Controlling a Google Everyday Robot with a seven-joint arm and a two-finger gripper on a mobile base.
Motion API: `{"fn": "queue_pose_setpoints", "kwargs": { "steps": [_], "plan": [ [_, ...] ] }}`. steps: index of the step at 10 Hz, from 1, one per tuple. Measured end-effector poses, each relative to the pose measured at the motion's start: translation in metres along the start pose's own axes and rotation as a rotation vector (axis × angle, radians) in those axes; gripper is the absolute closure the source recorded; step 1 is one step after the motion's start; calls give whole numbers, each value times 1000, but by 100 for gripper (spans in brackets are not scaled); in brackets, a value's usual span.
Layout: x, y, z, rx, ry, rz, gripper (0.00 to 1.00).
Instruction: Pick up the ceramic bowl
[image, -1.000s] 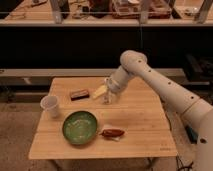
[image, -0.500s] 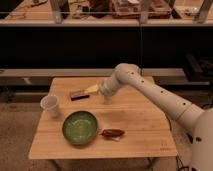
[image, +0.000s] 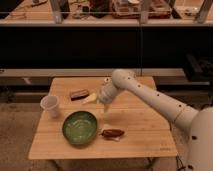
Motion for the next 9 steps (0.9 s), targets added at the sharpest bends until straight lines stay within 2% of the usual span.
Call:
{"fn": "queue_pose_setpoints", "kwargs": {
  "steps": [2, 3, 7, 8, 9],
  "plan": [
    [-10, 9, 23, -7, -52, -19, 20],
    [-11, 12, 32, -11, -63, -24, 20],
    [-5, 19, 62, -13, -61, -9, 21],
    [-5, 18, 68, -10, -62, -1, 26],
    [-6, 19, 73, -9, -64, 5, 38]
  ]
}}
